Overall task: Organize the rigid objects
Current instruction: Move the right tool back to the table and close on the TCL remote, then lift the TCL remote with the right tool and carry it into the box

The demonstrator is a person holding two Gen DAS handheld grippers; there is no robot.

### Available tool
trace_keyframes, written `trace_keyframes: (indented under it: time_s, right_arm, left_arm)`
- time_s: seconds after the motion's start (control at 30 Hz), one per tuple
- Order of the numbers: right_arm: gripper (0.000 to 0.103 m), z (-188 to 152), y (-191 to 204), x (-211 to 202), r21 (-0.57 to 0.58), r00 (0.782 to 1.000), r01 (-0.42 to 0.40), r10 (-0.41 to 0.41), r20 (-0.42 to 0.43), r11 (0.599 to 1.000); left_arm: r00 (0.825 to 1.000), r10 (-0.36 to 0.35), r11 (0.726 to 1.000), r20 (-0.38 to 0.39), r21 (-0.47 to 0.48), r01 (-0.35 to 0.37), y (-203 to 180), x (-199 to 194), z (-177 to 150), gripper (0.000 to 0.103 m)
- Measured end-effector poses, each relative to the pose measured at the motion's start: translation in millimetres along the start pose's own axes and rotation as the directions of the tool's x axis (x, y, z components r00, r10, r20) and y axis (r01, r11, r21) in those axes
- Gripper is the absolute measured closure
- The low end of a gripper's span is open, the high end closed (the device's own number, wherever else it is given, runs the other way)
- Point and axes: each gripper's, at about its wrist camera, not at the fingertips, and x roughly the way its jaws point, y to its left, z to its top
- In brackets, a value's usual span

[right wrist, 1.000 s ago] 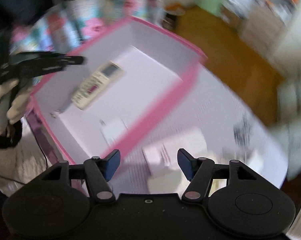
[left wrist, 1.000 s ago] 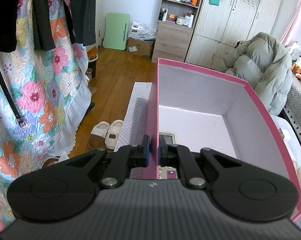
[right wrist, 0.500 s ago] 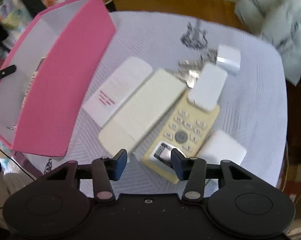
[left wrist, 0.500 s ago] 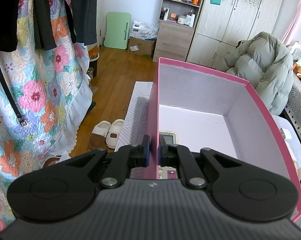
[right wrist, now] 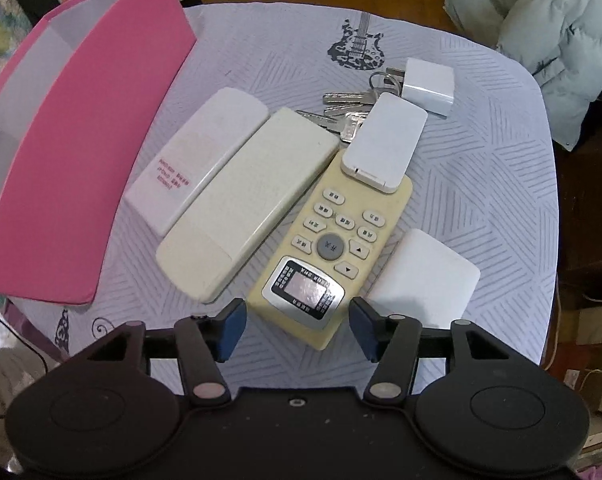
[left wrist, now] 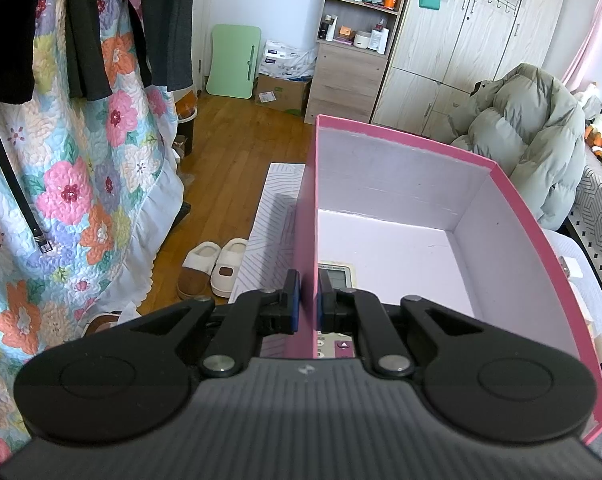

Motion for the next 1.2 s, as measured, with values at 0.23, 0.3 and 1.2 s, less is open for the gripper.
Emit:
trace_keyframes:
  time_s: [0.23, 0.3, 1.2]
  right_arm:
    - [0.030, 9, -8, 12, 0.054, 0.997, -0.009, 0.005, 0.081, 0.998]
    - [0.030, 11, -9, 14, 0.058, 0.996, 0.001, -0.007, 0.094, 0.998]
    - [0.034, 3, 19, 24, -0.183, 0.994, 0.098, -0.086, 0.068, 0.978]
  left_arm:
    - [1.000, -0.002, 1.000, -0.001, 0.004, 0.002, -1, 0, 0, 0.096]
    - [1.000, -0.003, 1.000, 0.000, 0.004, 0.003, -2, 1, 0, 0.096]
    - [1.000, -0.009, 1.000, -0.004, 0.002, 0.009, -4, 2, -1, 0.095]
